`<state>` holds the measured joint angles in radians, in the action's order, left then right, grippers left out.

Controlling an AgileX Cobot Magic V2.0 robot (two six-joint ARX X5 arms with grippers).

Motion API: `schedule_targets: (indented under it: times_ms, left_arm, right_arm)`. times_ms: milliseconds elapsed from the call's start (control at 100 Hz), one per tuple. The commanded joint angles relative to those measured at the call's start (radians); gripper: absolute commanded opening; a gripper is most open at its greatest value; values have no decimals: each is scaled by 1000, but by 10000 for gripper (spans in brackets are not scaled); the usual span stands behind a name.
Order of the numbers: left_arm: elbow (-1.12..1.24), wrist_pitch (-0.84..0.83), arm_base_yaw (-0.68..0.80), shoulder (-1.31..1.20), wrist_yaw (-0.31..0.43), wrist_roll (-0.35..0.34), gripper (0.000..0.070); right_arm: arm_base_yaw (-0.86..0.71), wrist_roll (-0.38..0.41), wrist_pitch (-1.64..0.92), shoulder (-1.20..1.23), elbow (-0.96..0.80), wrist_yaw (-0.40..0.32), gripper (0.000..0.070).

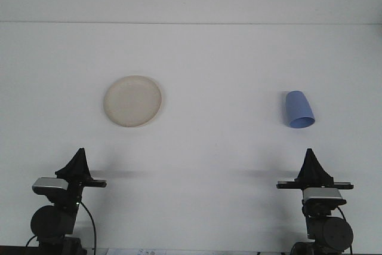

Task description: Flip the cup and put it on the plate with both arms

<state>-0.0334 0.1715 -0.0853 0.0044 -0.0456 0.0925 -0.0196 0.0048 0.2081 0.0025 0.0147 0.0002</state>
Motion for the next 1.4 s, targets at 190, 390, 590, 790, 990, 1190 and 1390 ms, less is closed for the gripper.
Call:
schedule_targets:
  times_ms: [190,390,590,790,990,1190,1390]
  left_arm:
    - [19,10,1,-1,5,2,12]
    - [19,10,1,-1,5,2,12]
    - [19,10,1,-1,5,2,12]
    - [19,10,1,-1,5,2,12]
    - [19,10,1,-1,5,2,13]
    - [19,10,1,-1,5,2,13]
    - [19,10,1,-1,5,2,12]
  right_arm:
    - [-2,6,35,-1,10,3,0]
    - [0,68,-199,76,167,137,0]
    - [0,99,-313,334,397,117,0]
    - [-1,93,-314,568,558,104,0]
    - [0,104,-296,742,559,115,59]
    - [-14,137,-119,861,452,76,294]
    - [-14,163,32,965,330,68,347]
